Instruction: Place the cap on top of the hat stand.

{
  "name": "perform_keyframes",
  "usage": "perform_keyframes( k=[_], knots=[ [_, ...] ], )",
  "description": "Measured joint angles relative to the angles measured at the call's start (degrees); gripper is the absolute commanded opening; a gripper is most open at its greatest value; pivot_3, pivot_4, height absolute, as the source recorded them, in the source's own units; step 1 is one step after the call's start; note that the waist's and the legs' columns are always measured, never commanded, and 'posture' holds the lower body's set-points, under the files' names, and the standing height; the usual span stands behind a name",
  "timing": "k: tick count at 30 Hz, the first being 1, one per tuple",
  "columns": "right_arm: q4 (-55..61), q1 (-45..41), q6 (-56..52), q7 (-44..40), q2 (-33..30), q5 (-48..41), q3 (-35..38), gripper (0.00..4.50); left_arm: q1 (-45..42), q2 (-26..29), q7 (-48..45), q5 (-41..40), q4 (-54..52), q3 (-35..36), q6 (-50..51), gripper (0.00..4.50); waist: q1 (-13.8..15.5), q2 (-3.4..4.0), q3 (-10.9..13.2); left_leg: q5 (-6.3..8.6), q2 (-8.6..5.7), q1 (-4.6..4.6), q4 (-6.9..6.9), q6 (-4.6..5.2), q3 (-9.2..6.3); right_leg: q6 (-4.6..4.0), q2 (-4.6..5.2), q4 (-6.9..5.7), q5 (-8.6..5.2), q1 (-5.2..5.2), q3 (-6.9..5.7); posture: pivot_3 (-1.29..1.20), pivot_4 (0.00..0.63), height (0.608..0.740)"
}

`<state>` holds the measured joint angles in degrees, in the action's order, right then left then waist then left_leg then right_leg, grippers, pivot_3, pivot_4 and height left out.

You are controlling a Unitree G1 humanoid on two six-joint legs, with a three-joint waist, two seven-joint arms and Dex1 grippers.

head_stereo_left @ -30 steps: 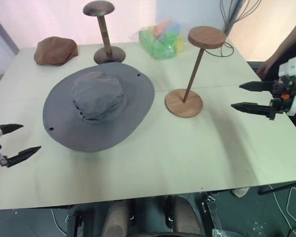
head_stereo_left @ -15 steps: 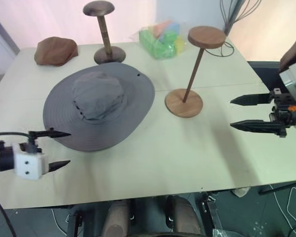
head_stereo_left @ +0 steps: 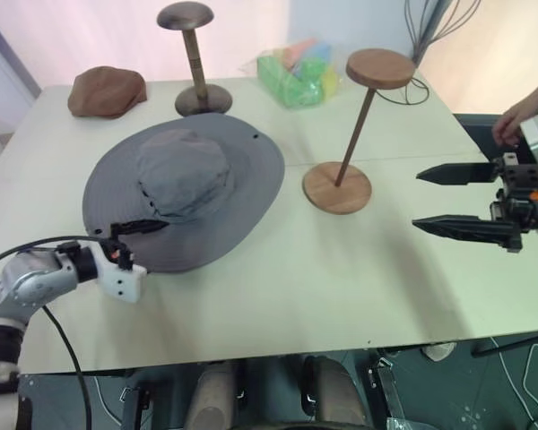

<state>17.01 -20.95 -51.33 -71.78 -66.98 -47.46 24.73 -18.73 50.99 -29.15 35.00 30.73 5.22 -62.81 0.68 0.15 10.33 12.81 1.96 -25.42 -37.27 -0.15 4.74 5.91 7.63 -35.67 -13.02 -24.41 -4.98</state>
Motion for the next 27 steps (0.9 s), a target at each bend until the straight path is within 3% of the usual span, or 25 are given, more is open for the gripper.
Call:
perform_keyframes(
  k=[2,4,12,15,21,27],
  knots=[
    [0.4,0.2,-0.2,0.7,0.0,-0.3,0.3,4.50,-2.1,0.1,5.0,3.3,2.0,-2.2,1.1,4.46,0.2,0.00,0.0,0.00,0.00,0.00,-0.04,0.00,-0.02,0.00,0.01,-0.07,0.00,0.00,0.00,0.00,0.150,0.740],
    [0.7,0.3,-0.2,1.3,0.0,-0.7,0.5,4.50,-4.1,0.1,8.8,5.2,3.8,-4.3,2.6,3.93,0.3,-0.01,0.0,0.00,0.00,0.00,-0.09,0.00,-0.02,0.00,0.02,-0.16,-0.01,0.00,0.00,0.00,0.150,0.740],
    [0.8,0.5,-0.7,2.9,-0.2,-1.6,1.3,4.50,-6.9,0.2,10.2,2.8,9.3,-10.0,6.9,0.05,0.1,-0.04,0.0,0.00,0.03,0.00,-0.13,0.00,-0.04,-0.01,0.03,-0.34,-0.02,-0.07,0.00,0.00,0.150,0.740],
    [0.7,-0.2,-1.8,3.3,-0.3,-3.5,2.1,4.50,-8.4,-0.1,6.3,-3.0,10.1,-10.1,10.5,0.05,0.1,-0.06,0.0,0.00,0.02,-0.02,-0.15,0.00,-0.05,-0.01,0.03,-0.34,-0.01,-0.07,0.00,0.00,0.150,0.740],
    [0.7,-2.5,-2.1,4.5,-1.5,-5.2,3.4,4.50,-17.2,-5.1,-9.6,-22.7,10.7,-6.4,31.9,0.05,0.0,-0.31,0.1,-0.01,0.00,-0.08,-0.30,0.01,-0.10,0.00,-0.02,-0.42,-0.01,-0.06,-0.02,0.00,0.150,0.740],
    [-0.6,-4.4,-2.2,5.1,-3.2,-6.7,6.2,4.50,-37.6,-7.9,-19.8,-33.6,10.9,-4.0,48.7,0.05,0.5,-0.56,0.2,0.07,-0.07,-0.36,-0.70,0.17,-0.19,0.08,-0.06,-0.47,0.00,-0.02,-0.08,0.00,0.150,0.740]
  ],
)
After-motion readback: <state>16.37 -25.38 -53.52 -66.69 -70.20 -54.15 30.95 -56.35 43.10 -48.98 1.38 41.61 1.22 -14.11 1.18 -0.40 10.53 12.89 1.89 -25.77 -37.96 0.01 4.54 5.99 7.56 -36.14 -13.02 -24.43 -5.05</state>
